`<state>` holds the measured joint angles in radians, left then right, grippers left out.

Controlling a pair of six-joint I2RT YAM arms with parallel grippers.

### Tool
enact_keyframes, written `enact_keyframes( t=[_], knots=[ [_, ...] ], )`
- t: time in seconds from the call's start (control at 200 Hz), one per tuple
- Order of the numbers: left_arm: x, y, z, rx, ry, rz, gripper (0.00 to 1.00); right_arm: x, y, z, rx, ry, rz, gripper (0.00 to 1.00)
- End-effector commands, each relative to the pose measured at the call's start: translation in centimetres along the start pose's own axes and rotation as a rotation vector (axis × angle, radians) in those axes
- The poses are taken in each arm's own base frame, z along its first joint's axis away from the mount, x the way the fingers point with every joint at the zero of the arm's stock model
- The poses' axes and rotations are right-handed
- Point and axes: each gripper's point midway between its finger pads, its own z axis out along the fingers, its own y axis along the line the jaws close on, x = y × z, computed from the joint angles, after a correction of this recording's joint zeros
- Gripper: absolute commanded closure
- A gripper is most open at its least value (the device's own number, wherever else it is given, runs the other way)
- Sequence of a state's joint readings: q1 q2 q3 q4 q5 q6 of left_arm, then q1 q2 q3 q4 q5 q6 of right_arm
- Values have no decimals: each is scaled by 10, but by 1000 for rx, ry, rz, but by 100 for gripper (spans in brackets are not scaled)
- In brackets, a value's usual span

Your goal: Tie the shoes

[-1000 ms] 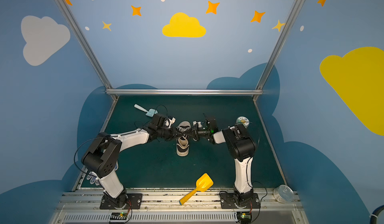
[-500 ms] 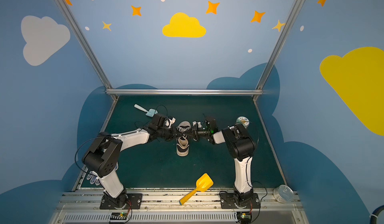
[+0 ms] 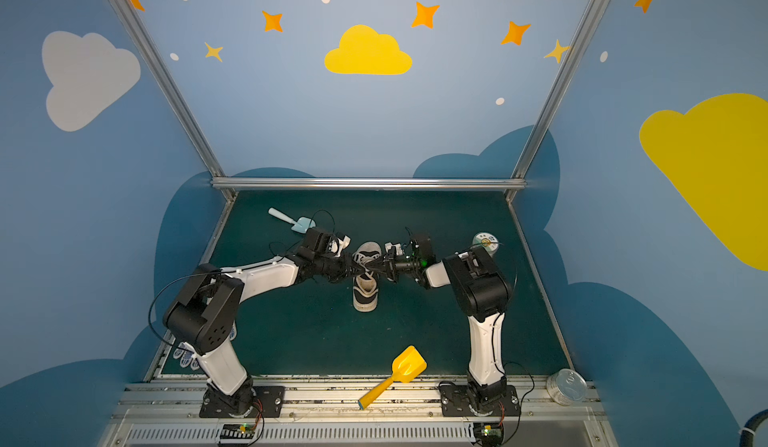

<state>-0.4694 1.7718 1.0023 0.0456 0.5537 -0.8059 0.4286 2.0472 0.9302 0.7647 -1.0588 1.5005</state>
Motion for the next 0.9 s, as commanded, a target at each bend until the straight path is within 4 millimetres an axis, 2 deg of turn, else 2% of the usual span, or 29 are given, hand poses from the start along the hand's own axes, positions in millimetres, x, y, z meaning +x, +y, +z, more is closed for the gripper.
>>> enact_keyframes(
  t=[0.0,0.451,0.746,0.896],
  knots=[
    [1,-6,-13,-9,-10,31,96,1,-2,-6,7,-5,-8,83],
    [9,-3,-17,-20,3,29,95,3,8,-8,6,-1,-40,73],
    [8,-3,-16,-17,5,30,94,4,8,-1,19,21,-23,74],
    [9,-2,-16,-16,10,30,94,3,9,1,19,24,-27,77]
  ],
)
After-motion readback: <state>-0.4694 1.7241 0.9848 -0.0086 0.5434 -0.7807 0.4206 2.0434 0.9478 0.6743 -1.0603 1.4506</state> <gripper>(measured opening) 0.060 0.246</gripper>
